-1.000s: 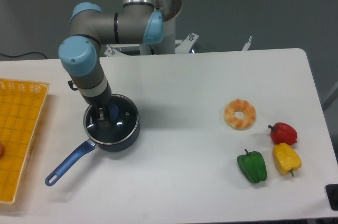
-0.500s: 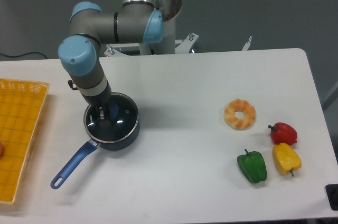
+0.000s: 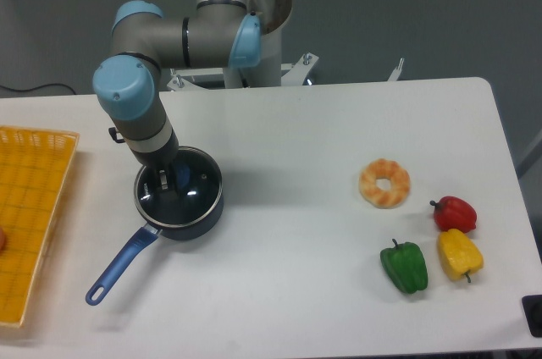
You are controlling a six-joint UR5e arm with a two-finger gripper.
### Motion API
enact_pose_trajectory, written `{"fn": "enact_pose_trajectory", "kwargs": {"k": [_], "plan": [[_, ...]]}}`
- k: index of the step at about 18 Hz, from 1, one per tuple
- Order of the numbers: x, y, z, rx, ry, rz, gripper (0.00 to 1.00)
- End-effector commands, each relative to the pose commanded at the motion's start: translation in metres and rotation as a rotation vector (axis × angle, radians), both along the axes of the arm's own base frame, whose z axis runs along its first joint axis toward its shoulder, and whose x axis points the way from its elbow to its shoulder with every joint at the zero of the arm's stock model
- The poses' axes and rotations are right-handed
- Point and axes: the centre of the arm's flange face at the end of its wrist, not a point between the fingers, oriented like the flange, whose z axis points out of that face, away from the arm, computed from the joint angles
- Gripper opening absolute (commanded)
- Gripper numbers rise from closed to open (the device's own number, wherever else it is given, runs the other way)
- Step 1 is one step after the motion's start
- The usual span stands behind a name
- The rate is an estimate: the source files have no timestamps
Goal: Open the lid
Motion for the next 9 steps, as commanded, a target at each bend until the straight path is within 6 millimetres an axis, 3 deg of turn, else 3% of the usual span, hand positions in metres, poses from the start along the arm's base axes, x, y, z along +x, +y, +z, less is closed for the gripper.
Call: {"fn": "enact_pose_trajectory", "kwargs": {"k": [9], "plan": [[-0.0009, -0.003, 0.0115, -0.008, 0.001, 0.005, 0.62]]}}
